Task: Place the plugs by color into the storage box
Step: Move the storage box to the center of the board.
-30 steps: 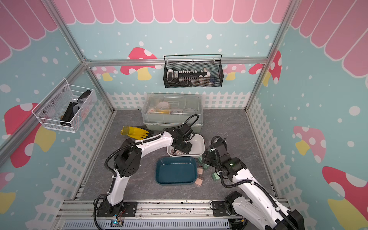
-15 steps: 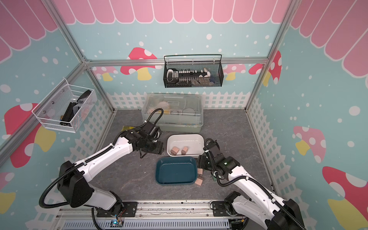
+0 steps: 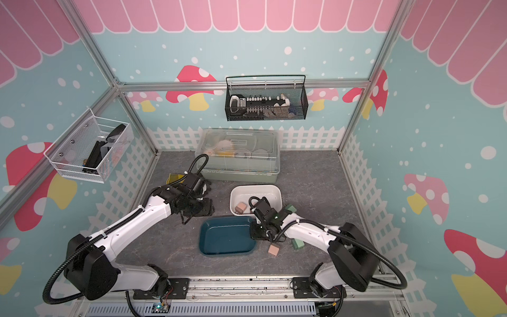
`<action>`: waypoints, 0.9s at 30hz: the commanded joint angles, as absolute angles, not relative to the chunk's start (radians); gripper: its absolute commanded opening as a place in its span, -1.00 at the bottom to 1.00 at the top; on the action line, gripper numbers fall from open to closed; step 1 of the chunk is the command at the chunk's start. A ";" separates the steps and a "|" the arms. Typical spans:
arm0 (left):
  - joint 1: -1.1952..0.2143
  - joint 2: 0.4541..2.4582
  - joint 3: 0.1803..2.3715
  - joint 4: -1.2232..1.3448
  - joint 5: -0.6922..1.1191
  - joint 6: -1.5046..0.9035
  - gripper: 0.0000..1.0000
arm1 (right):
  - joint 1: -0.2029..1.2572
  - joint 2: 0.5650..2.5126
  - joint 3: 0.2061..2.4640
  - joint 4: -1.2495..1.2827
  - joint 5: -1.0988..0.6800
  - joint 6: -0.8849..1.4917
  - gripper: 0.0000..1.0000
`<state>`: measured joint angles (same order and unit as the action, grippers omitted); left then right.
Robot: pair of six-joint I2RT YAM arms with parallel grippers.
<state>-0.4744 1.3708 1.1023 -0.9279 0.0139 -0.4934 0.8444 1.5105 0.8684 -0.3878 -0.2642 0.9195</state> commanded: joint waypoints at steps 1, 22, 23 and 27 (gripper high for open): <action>-0.425 1.333 1.134 -0.963 -0.037 -0.487 0.31 | 0.896 1.652 1.016 -0.242 -0.349 0.942 -0.43; -0.402 1.261 1.009 -0.919 0.204 -0.501 0.73 | 0.794 1.495 1.142 -0.518 -0.158 0.816 0.55; -0.405 1.267 0.998 -0.906 0.212 -0.508 0.81 | 0.761 1.455 1.115 -0.537 -0.150 0.810 0.56; -0.445 1.314 0.942 -0.814 0.247 -0.542 0.86 | 0.587 1.314 1.005 -0.628 -0.114 0.757 0.59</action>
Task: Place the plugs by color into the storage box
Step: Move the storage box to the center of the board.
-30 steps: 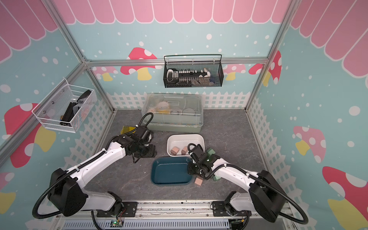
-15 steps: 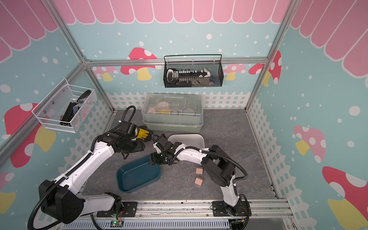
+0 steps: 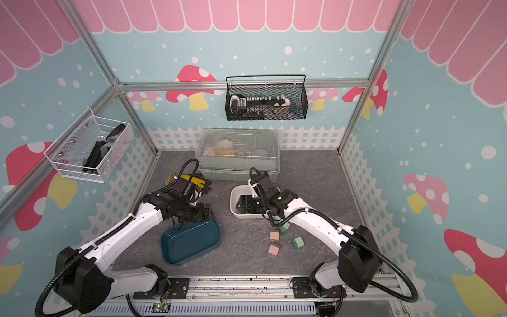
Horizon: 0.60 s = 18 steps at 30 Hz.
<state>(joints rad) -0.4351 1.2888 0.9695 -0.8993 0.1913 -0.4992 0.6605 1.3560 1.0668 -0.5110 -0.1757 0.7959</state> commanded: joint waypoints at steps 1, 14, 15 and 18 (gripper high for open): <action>-0.446 1.334 0.928 -0.786 0.259 -0.549 0.86 | 0.546 1.293 0.987 -0.637 -0.119 0.738 0.59; -0.331 1.460 0.882 -0.730 0.091 -0.425 0.82 | 0.342 1.498 1.052 -0.615 -0.200 0.582 0.52; -0.310 1.459 0.886 -0.740 0.062 -0.421 0.81 | 0.342 1.532 1.070 -0.614 -0.217 0.573 0.49; -0.299 1.443 0.918 -0.796 -0.069 -0.389 0.79 | 0.354 1.603 1.094 -0.560 -0.304 0.580 0.25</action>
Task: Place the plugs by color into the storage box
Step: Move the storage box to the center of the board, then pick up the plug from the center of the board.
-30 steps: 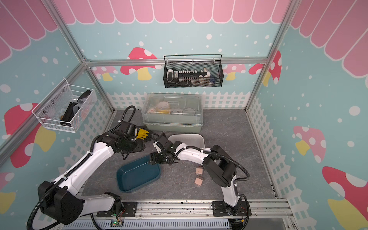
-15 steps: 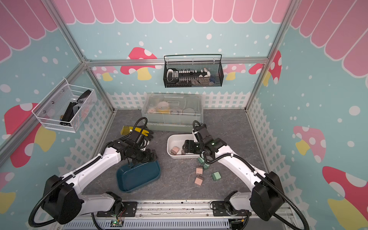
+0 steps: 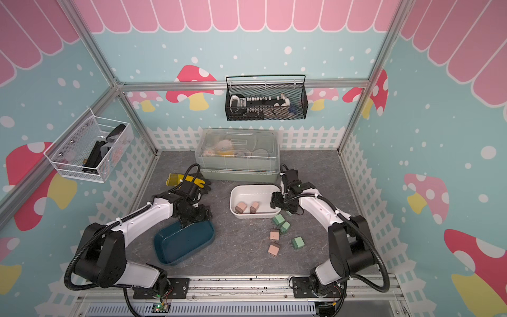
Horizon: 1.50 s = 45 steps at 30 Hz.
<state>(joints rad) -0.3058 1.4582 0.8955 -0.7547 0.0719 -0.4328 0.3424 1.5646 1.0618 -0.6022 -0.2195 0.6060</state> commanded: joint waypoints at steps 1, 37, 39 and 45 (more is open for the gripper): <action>-0.299 1.433 0.929 -0.819 -0.102 -0.377 0.79 | 0.370 1.621 1.106 -0.546 -0.316 0.587 0.14; -0.363 1.376 1.118 -0.856 -0.252 -0.439 0.80 | 0.779 1.367 0.856 -0.857 0.030 1.048 0.47; -0.372 1.369 1.114 -0.852 -0.270 -0.433 0.80 | 0.780 1.413 0.864 -0.842 0.045 1.051 0.45; -0.378 1.353 1.098 -0.850 -0.281 -0.432 0.79 | 0.780 1.499 0.875 -0.796 0.079 1.071 0.38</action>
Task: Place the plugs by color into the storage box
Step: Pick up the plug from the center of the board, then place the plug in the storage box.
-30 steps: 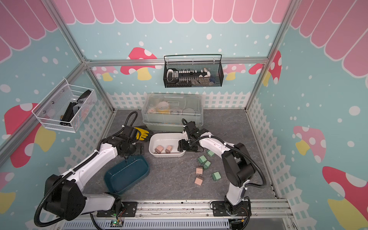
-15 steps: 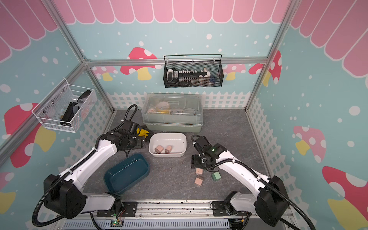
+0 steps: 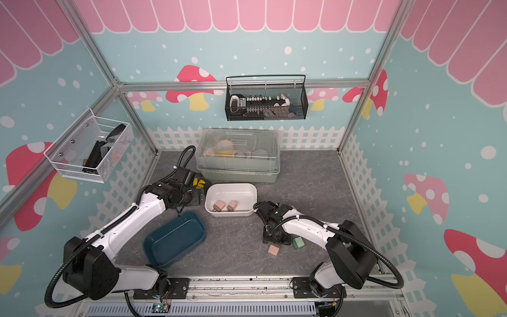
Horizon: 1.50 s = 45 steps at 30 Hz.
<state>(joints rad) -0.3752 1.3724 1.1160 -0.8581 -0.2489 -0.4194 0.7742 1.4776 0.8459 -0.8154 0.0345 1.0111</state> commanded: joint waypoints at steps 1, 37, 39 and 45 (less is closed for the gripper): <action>-0.378 1.350 1.092 -0.848 -0.280 -0.433 0.80 | 0.779 1.506 0.880 -0.792 0.083 1.067 0.37; -0.378 1.266 1.048 -0.805 -0.299 -0.453 0.79 | 0.723 2.024 1.809 -1.041 0.058 0.678 -0.45; -0.379 1.262 1.042 -0.808 -0.298 -0.454 0.79 | 0.713 2.085 1.866 -1.051 0.051 0.641 -0.45; -0.379 1.244 1.033 -0.816 -0.295 -0.468 0.79 | 0.680 2.224 1.959 -1.072 0.037 0.580 -0.46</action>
<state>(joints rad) -0.3752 1.2675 1.0462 -0.8062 -0.2775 -0.4419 0.6865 2.1941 1.9167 -1.0245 0.0360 0.6365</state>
